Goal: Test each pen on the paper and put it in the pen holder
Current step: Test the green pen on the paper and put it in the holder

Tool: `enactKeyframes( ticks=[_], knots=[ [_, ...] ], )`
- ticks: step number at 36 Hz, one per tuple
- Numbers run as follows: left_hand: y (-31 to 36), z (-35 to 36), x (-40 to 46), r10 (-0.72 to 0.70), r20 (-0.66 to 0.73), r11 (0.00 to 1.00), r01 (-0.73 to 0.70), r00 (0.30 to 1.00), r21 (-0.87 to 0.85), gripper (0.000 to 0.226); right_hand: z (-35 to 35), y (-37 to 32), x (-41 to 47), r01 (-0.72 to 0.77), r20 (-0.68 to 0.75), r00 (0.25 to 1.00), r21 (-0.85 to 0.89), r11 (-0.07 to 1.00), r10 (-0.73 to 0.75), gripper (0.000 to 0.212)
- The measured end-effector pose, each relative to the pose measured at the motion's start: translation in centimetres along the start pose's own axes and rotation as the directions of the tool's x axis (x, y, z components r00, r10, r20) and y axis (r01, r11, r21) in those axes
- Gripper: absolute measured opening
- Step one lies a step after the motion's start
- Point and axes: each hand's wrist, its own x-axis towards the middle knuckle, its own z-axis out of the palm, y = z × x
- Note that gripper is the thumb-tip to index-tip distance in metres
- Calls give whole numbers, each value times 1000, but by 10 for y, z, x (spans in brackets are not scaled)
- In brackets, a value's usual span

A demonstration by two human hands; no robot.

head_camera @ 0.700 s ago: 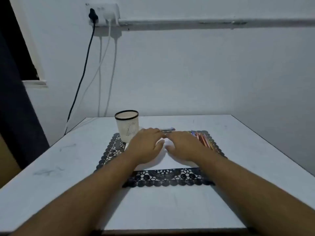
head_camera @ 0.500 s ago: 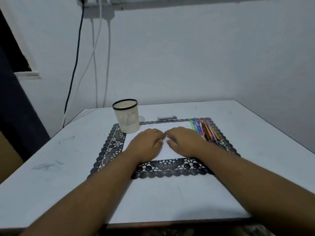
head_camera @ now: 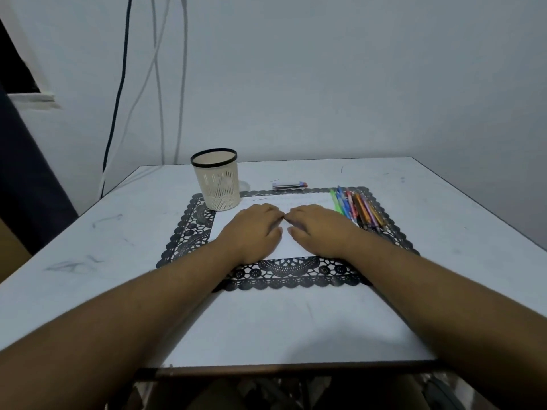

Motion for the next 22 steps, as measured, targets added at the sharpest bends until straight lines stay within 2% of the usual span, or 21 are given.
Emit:
enactKeyframes(
  ticks=[2, 4, 6, 8, 11, 14, 18, 22],
  knots=[
    [-1, 0, -1, 0, 2, 1000, 0, 1000, 2, 54, -5, 1, -2, -37, -21, 999, 23, 999, 37, 45],
    [-2, 2, -1, 4, 4, 1000, -4, 1000, 15, 55, -12, 6, -2, -107, -120, 986, 102, 989, 119, 43],
    [-2, 2, -1, 10, 9, 1000, -10, 1000, 16, 57, -22, 17, 2, -168, -252, 945, 167, 972, 206, 26],
    [-3, 0, 0, 8, 2, 1000, -8, 1000, 4, 58, -35, 29, 12, -242, -320, 901, 186, 952, 291, 15],
    [-4, -4, -1, 9, -19, 1000, -9, 1000, 0, 57, -52, 45, 26, -364, -251, 890, 115, 924, 381, 20],
    [1, 1, -4, 15, -24, 1000, -15, 1000, -21, 48, -49, 60, 29, -466, -142, 870, 72, 882, 472, 22],
    [5, 1, 0, 22, -28, 999, -23, 999, -39, 53, -31, 77, 30, -509, -124, 849, 76, 858, 514, 18],
    [2, 1, 0, 3, -37, 999, -4, 999, -46, 61, -17, 73, 32, -479, -119, 868, 59, 876, 482, 21]
  ],
)
